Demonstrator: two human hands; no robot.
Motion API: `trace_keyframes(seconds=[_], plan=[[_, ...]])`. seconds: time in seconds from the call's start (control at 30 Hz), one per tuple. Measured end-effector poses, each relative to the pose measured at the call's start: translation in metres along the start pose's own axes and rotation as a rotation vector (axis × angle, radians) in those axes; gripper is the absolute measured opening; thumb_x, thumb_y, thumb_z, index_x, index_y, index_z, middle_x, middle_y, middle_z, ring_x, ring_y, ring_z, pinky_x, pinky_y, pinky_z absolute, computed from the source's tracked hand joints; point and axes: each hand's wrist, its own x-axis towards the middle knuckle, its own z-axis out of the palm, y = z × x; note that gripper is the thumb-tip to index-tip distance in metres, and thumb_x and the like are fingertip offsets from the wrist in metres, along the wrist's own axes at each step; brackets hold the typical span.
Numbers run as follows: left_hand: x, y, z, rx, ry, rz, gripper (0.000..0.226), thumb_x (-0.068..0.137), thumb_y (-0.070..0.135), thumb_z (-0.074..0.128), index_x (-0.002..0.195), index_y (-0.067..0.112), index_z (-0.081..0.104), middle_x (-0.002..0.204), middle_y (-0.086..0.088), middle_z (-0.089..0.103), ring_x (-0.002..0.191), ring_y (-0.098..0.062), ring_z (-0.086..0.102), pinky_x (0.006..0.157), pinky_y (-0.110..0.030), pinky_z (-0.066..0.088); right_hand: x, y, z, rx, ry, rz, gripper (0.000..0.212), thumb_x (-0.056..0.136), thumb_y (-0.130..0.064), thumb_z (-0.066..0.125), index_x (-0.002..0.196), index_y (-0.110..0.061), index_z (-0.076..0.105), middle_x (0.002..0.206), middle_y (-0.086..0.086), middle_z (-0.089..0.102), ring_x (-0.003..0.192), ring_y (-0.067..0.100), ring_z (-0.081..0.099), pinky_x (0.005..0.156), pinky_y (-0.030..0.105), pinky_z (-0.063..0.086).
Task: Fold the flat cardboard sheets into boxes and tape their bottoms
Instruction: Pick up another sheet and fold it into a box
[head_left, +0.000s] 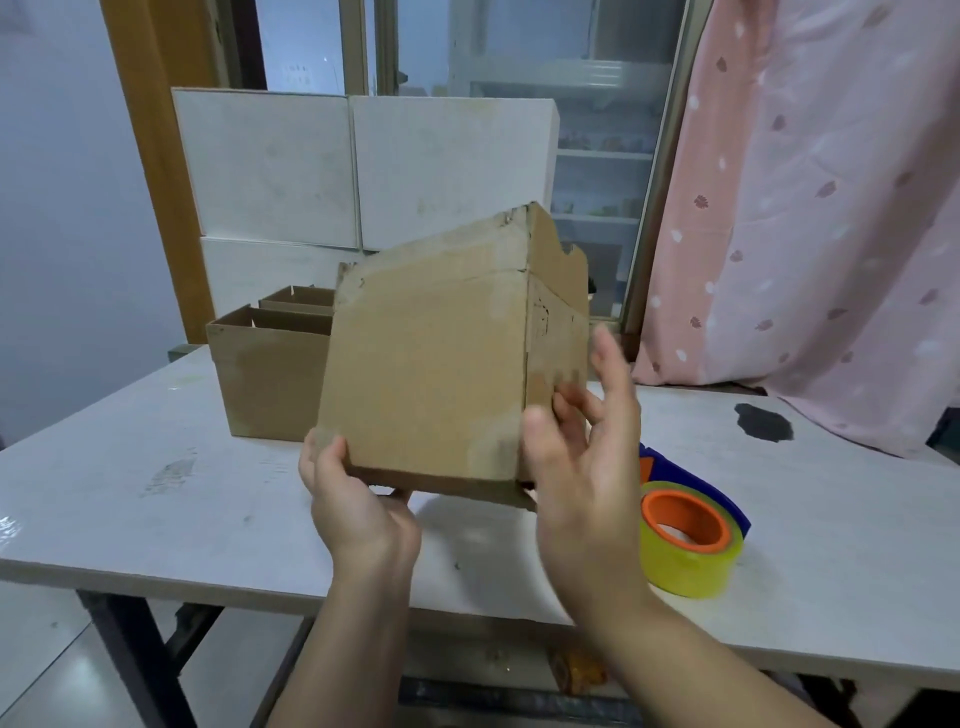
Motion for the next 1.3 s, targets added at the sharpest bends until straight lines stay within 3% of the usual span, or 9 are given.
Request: trace_keyframes(seconds=[0.1,0.23,0.33,0.5,0.73,0.9,1.1,1.17,1.3], plan=[[0.003,-0.016,-0.009,0.03,0.049,0.028,0.045,0.08,0.027,0.047,0.124,0.022,0.057,0.093,0.009,0.068,0.073,-0.01,0.063,0.062,-0.027,0.049,0.017,0.007,-0.002,0.053,0.069,0.258,0.074,0.088,-0.045,0.061,0.149,-0.036,0.022,0.125,-0.038,0.046,0.103,-0.024,0.047,0.083,0.0,0.038],[0.01,-0.02,-0.027,-0.019,0.06,0.004,0.039,0.082,0.034,0.047,0.113,0.017,0.063,0.099,0.002,0.072,0.088,-0.021,0.068,0.067,-0.031,0.054,0.02,0.019,-0.009,-0.079,-0.112,0.405,0.111,0.058,-0.069,0.069,0.148,-0.05,0.007,0.153,-0.018,0.029,0.135,-0.001,0.033,0.108,0.029,0.037],[0.017,-0.011,-0.036,0.004,0.041,-0.003,0.046,0.093,0.053,0.042,0.112,0.019,0.066,0.104,0.001,0.072,0.094,-0.019,0.069,0.078,-0.036,0.055,0.022,0.032,-0.023,-0.149,-0.262,0.478,0.118,0.056,-0.058,0.081,0.143,-0.059,0.002,0.147,-0.02,0.038,0.129,0.004,0.045,0.108,0.039,0.041],[0.028,-0.006,-0.046,0.065,-0.008,-0.052,0.025,0.098,0.019,0.043,0.086,0.014,0.065,0.092,-0.002,0.071,0.096,-0.023,0.065,0.085,-0.039,0.052,0.025,0.054,-0.043,-0.074,-0.338,0.505,0.114,0.062,-0.046,0.086,0.136,-0.07,0.002,0.145,-0.018,0.042,0.121,0.001,0.052,0.101,0.038,0.048],[0.045,0.017,-0.049,0.246,-0.27,-0.283,0.05,0.085,-0.003,0.025,0.119,0.009,0.06,0.112,-0.014,0.068,0.104,-0.029,0.064,0.092,-0.045,0.048,0.021,0.074,-0.064,-0.129,-0.497,0.535,0.118,0.06,-0.047,0.084,0.144,-0.057,0.002,0.148,-0.024,0.035,0.127,0.001,0.047,0.101,0.031,0.047],[0.039,0.027,-0.041,1.155,-0.412,0.264,0.035,0.095,0.012,0.042,0.1,0.034,0.069,0.1,0.012,0.071,0.098,-0.007,0.065,0.082,-0.024,0.052,0.027,0.079,-0.087,-0.142,-0.561,0.635,0.123,0.062,-0.036,0.086,0.148,-0.048,0.0,0.112,-0.046,0.053,0.098,-0.021,0.055,0.069,0.002,0.046],[0.013,0.037,-0.011,0.894,-0.597,0.62,0.049,0.089,0.063,0.033,0.13,0.04,0.05,0.126,0.018,0.058,0.12,0.0,0.05,0.096,-0.023,0.041,0.035,0.083,-0.091,-0.182,-0.632,0.659,0.122,0.063,-0.031,0.084,0.149,-0.044,0.0,0.107,-0.044,0.057,0.099,-0.019,0.056,0.072,0.003,0.045],[0.008,0.035,-0.004,0.902,-0.612,0.624,0.042,0.086,0.062,0.039,0.12,0.04,0.053,0.111,0.022,0.062,0.106,0.003,0.056,0.086,-0.017,0.045,0.038,0.082,-0.092,-0.211,-0.651,0.641,0.122,0.065,-0.03,0.085,0.148,-0.047,-0.002,0.115,-0.039,0.056,0.102,-0.018,0.055,0.074,0.003,0.045],[0.004,0.029,-0.006,0.909,-0.599,0.59,0.022,0.082,0.055,0.051,0.099,0.04,0.055,0.097,0.015,0.067,0.093,-0.007,0.063,0.078,-0.033,0.053,0.041,0.078,-0.092,-0.281,-0.664,0.553,0.121,0.069,-0.027,0.086,0.143,-0.059,-0.005,0.13,-0.034,0.047,0.111,-0.015,0.051,0.082,0.005,0.045]])
